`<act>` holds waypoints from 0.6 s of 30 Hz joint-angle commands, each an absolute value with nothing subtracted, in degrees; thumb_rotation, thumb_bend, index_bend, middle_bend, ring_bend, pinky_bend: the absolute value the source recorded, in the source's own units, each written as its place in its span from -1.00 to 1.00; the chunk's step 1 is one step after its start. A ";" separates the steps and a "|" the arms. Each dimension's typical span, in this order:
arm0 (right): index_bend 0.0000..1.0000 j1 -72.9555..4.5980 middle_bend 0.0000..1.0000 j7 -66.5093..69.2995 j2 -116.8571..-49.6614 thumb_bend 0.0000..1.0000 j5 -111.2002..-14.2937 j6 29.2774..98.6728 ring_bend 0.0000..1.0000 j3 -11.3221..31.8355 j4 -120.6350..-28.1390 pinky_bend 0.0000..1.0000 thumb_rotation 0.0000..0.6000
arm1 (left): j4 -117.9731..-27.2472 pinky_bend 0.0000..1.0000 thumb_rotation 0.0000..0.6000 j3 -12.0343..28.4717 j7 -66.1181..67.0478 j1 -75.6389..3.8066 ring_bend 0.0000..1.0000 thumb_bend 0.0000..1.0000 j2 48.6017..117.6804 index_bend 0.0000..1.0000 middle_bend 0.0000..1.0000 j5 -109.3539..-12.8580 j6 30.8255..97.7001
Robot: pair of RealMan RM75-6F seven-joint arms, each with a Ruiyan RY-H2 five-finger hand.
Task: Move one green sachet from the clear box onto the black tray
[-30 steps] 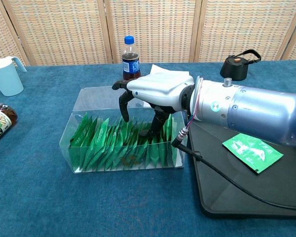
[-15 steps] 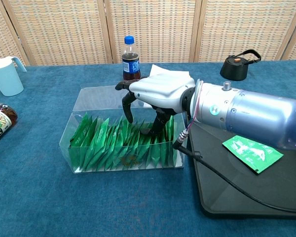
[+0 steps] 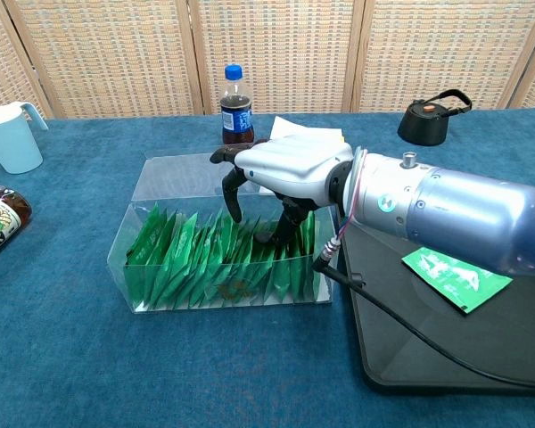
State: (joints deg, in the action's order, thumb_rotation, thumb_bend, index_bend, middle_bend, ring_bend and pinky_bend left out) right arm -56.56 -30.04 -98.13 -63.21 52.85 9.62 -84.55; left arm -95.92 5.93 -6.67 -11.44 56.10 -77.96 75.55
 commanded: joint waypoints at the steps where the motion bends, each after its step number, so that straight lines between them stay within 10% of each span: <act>1: -0.01 -56.54 -0.89 -30.07 -98.29 0.04 -63.29 52.86 -1.00 9.65 -84.37 -1.00 1.00 | -95.90 -1.00 1.00 5.94 -6.71 -11.44 -1.00 -0.80 56.09 -1.00 -1.00 -77.97 75.56; 18: 0.05 -55.93 -0.88 -30.51 -99.41 0.07 -64.91 54.27 -1.00 10.00 -82.49 -1.00 1.00 | -95.68 -1.00 1.00 5.92 -6.93 -11.56 -1.00 -0.80 56.09 -1.00 -1.00 -77.91 75.33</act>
